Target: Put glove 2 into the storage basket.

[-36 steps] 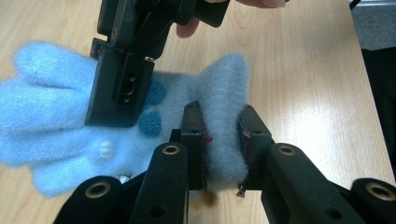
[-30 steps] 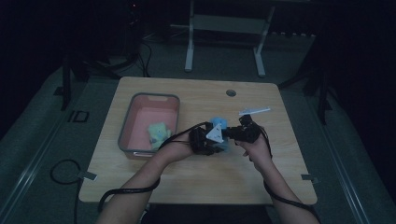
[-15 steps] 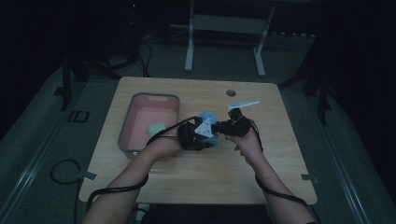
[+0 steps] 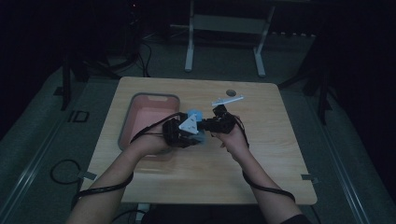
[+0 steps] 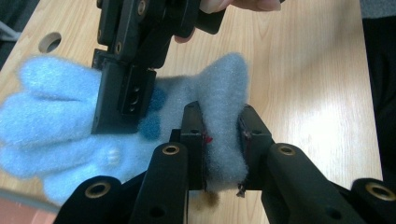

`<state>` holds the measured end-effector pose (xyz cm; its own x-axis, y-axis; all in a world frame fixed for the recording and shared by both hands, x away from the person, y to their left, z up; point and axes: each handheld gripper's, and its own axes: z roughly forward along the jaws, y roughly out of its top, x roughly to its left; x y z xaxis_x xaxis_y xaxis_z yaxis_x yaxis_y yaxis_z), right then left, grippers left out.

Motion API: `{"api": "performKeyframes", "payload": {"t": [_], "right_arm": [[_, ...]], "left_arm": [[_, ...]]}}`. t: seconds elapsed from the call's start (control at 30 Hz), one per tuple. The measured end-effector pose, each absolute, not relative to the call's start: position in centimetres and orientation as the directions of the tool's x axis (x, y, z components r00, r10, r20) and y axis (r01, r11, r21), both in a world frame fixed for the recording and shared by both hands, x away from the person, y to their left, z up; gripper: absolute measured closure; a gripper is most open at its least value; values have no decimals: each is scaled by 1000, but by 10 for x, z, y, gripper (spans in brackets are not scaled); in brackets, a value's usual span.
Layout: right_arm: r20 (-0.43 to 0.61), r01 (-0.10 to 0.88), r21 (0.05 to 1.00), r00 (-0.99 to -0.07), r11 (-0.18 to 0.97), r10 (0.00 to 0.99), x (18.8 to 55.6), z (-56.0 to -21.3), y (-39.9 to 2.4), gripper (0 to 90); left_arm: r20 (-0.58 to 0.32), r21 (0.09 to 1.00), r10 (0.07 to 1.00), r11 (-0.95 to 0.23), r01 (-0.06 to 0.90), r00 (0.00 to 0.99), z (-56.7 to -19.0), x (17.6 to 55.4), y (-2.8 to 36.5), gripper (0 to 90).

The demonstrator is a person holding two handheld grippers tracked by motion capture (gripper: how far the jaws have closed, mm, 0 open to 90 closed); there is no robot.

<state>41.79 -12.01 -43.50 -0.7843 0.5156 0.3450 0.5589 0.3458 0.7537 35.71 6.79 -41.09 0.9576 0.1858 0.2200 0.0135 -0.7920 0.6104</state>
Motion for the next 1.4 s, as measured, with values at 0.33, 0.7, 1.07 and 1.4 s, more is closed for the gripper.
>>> {"api": "performKeyframes", "payload": {"t": [0.33, 0.7, 1.07, 1.4], "right_arm": [[341, 538, 758, -809, 368, 479, 423, -436, -83, 769], [329, 520, 752, -828, 404, 454, 432, -436, -38, 769], [333, 529, 737, -826, 421, 454, 439, -447, -8, 768], [345, 583, 676, -791, 451, 506, 458, -475, 4, 764]], "left_arm": [[221, 599, 235, -799, 59, 946, -413, 355, 99, 763], [221, 596, 304, -795, 118, 927, -414, 355, 137, 763], [197, 605, 359, -777, 175, 912, -433, 360, 162, 763], [186, 590, 384, -780, 210, 904, -462, 375, 164, 763]]}}
